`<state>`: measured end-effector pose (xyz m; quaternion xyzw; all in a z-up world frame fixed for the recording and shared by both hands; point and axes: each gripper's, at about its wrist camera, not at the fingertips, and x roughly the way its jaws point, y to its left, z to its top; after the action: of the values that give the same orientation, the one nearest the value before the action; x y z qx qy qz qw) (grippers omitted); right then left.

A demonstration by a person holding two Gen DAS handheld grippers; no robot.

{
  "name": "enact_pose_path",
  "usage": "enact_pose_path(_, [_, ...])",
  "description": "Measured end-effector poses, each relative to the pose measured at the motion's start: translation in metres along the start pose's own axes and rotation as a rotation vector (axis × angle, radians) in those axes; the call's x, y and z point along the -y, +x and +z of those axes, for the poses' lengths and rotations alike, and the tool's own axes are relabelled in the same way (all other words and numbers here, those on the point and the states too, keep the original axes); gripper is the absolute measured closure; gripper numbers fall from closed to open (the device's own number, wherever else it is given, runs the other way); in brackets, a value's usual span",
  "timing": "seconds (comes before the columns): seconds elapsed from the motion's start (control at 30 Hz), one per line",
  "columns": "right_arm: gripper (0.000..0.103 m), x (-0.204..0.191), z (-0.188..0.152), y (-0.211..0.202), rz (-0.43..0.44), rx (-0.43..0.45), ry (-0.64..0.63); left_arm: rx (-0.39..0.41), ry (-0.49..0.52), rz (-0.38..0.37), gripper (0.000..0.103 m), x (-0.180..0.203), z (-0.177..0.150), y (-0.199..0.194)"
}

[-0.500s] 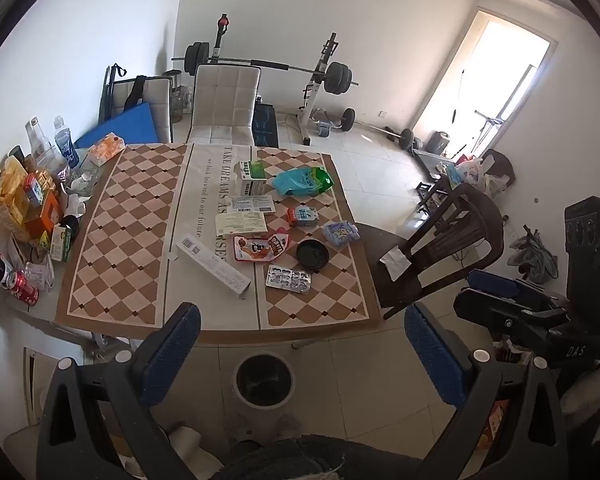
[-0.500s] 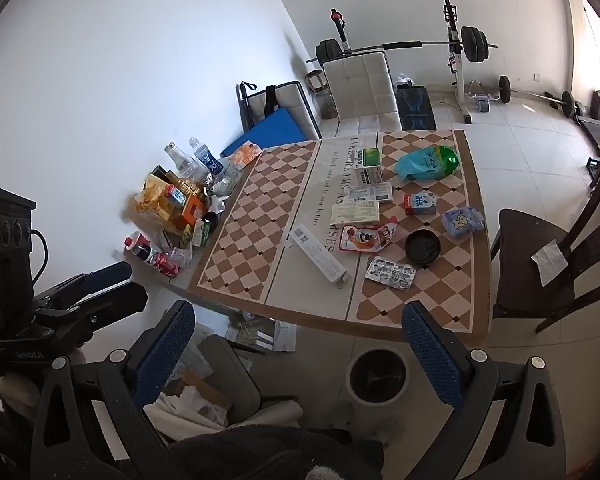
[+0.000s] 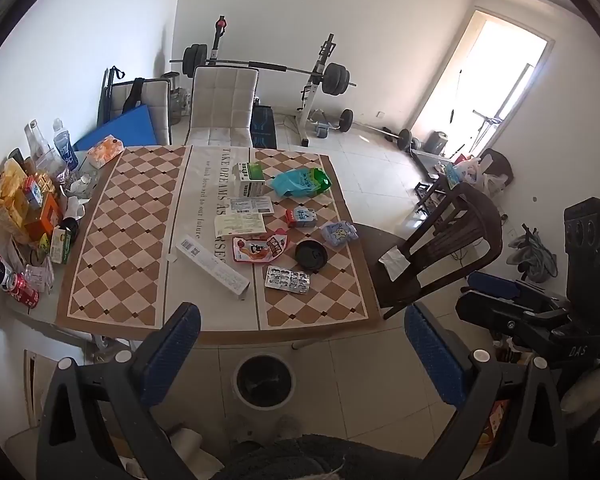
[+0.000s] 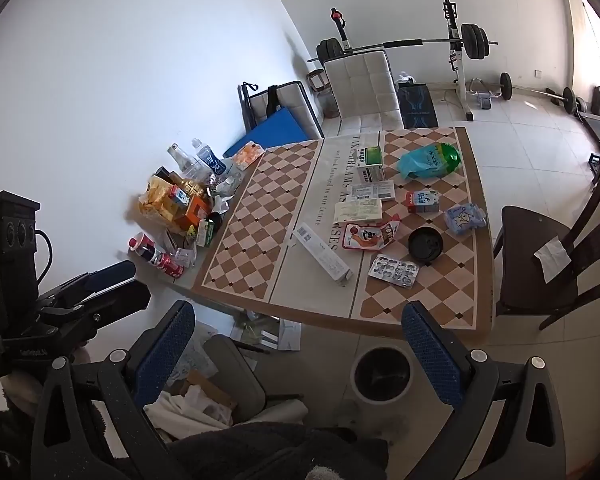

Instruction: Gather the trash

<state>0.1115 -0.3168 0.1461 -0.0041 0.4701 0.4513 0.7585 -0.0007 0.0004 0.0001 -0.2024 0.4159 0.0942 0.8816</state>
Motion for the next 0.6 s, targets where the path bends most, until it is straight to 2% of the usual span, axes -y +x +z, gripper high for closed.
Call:
enact_pose_path(0.4, [0.000,-0.001,-0.001,-0.002,0.004,0.001,0.002,0.002,-0.002,-0.002,0.000,0.008,0.004,0.002])
enact_pose_path(0.6, [0.000,-0.002,-0.002,-0.002,0.005,0.002,0.004,0.002,0.001,-0.004,0.000,0.023,0.017,-0.003])
